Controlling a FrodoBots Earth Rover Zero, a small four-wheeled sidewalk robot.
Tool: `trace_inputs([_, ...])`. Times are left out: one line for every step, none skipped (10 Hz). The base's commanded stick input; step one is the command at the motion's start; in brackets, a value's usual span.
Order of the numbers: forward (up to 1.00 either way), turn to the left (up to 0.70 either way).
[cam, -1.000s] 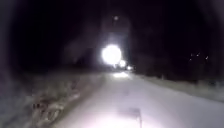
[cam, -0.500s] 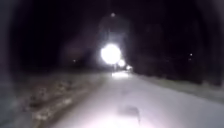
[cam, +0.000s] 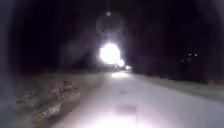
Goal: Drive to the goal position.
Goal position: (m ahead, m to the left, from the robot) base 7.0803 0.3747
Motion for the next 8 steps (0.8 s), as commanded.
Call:
trace_inputs([1.0, 0.0])
trace_inputs([1.0, 0.0])
trace_inputs([1.0, 0.0])
trace_inputs([1.0, 0.0])
trace_inputs([1.0, 0.0])
trace_inputs([1.0, 0.0])
trace_inputs([1.0, 0.08])
trace_inputs([1.0, 0.15])
